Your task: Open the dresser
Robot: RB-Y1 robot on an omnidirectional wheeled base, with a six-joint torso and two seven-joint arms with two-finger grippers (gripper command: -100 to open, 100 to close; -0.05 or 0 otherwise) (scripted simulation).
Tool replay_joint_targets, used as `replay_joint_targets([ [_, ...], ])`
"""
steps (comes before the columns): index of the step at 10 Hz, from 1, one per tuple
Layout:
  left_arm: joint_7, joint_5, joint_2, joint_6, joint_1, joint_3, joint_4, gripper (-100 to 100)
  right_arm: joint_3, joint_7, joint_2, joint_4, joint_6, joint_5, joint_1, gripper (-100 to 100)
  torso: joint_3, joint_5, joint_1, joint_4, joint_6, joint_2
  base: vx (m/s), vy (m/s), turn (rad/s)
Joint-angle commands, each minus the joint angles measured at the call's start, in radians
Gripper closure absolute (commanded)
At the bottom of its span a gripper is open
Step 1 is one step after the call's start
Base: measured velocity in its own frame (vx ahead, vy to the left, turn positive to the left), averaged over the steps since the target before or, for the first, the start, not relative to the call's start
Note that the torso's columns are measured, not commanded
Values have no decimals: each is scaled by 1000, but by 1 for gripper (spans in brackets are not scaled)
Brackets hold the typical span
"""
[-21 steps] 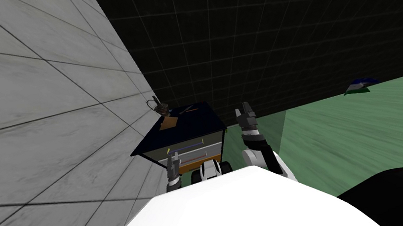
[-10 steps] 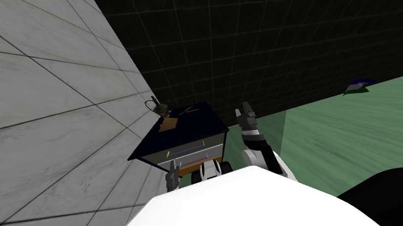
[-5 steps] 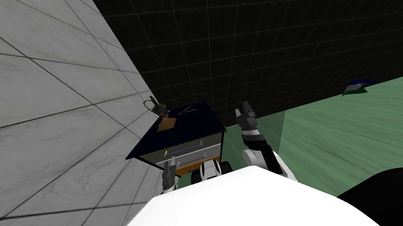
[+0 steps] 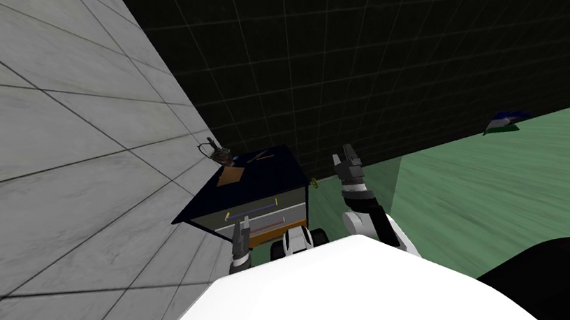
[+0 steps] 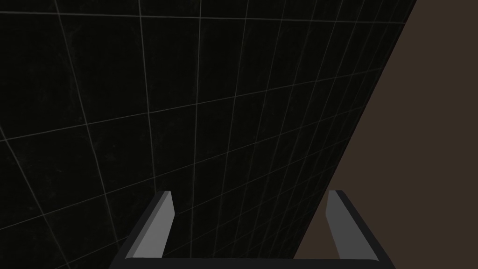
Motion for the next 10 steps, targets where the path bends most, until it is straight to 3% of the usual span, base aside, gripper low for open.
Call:
replay_joint_targets([
  [1, 0, 0, -49, 18, -1, -2, -17, -100, 0, 0, 0, 0, 0, 0, 0, 0, 0, 0, 1, 0, 0, 0, -14, -26, 0],
  [3, 0, 0, -91, 23, -2, -2, -20, -100, 0, 0, 0, 0, 0, 0, 0, 0, 0, 0, 1, 0, 0, 0, -6, -8, 0],
  [10, 6, 9, -68, 154, -70, 6, -88, -100, 0, 0, 0, 0, 0, 0, 0, 0, 0, 0, -1, 0, 0, 0, -26, -7, 10],
])
